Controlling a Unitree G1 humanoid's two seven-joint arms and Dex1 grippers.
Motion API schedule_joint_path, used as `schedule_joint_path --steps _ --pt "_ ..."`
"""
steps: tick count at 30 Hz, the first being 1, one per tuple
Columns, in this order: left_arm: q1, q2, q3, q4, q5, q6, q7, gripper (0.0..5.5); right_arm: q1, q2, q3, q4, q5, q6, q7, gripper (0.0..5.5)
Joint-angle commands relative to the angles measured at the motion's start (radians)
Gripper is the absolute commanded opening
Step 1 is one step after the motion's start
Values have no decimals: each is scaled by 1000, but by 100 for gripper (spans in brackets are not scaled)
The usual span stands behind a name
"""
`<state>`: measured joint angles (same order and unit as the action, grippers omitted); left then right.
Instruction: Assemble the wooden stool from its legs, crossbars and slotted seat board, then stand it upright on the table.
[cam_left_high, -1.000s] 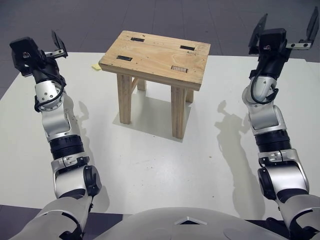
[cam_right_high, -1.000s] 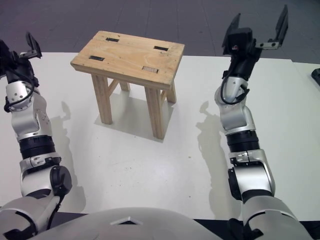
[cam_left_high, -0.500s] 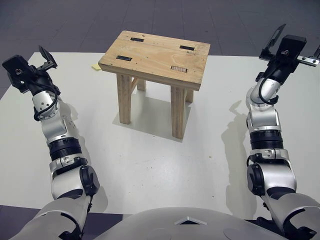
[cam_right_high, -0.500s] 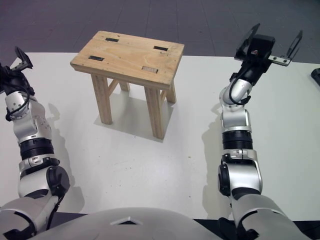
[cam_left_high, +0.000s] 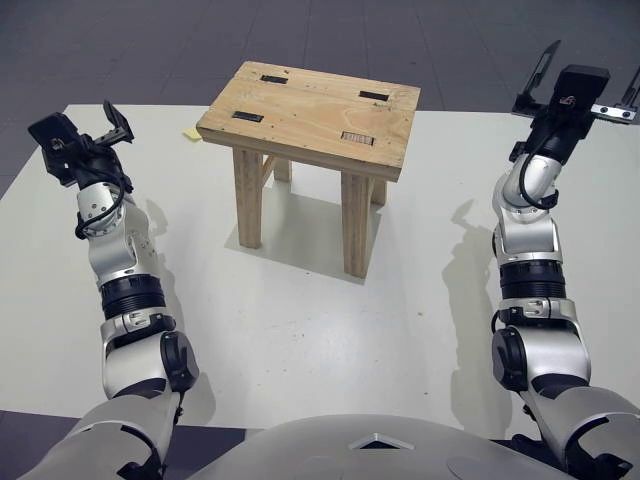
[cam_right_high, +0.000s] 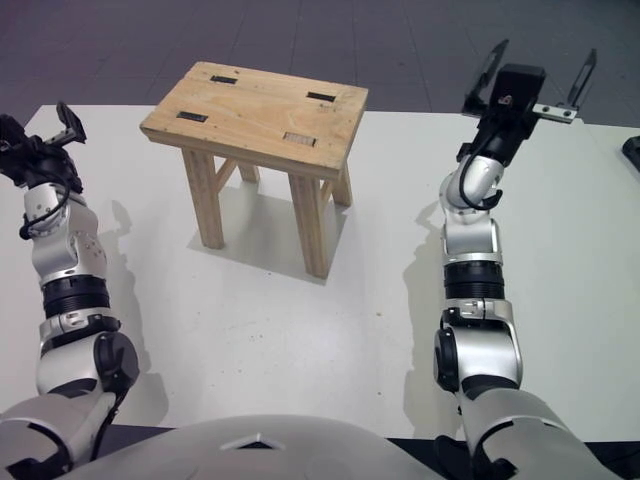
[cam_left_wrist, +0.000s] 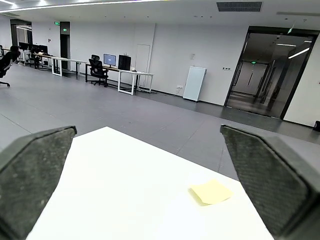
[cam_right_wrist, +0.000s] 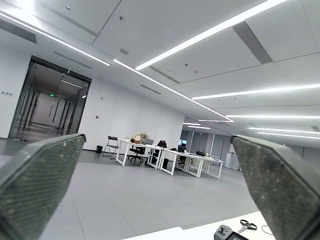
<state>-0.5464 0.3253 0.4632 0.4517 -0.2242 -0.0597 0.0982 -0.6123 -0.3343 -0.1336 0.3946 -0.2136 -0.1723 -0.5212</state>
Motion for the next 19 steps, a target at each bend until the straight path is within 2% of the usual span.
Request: schedule_joint_path --steps 1,19 --pt "11 -9 -4 -27 -11 17 7 536 -3 -7 -25 -19 0 11 13 540" --pt "56 -15 -90 -107 19 81 -6 536 -13 -34 -63 -38 -4 37 70 540"
